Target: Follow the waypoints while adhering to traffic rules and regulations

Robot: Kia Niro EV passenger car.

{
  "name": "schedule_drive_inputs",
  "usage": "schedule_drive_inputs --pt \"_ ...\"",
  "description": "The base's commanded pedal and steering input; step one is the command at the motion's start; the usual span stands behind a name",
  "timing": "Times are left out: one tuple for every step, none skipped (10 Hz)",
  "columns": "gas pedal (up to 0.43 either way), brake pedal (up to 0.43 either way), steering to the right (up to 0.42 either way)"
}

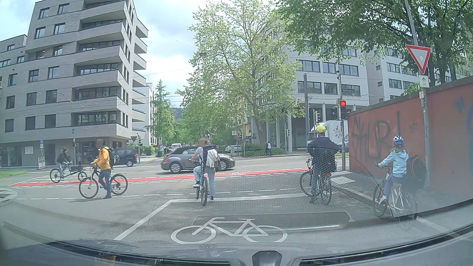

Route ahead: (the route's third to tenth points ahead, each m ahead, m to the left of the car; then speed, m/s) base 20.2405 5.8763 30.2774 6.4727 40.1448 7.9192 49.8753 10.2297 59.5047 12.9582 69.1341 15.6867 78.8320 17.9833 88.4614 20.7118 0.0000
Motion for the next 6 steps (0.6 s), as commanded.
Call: schedule_drive_inputs --pt "0.000 0.262 -0.016" --pt "0.000 0.262 -0.016" --pt "0.000 0.262 -0.016" --pt "0.000 0.262 -0.016" --pt "0.000 0.262 -0.016" --pt "0.000 0.262 -0.016"
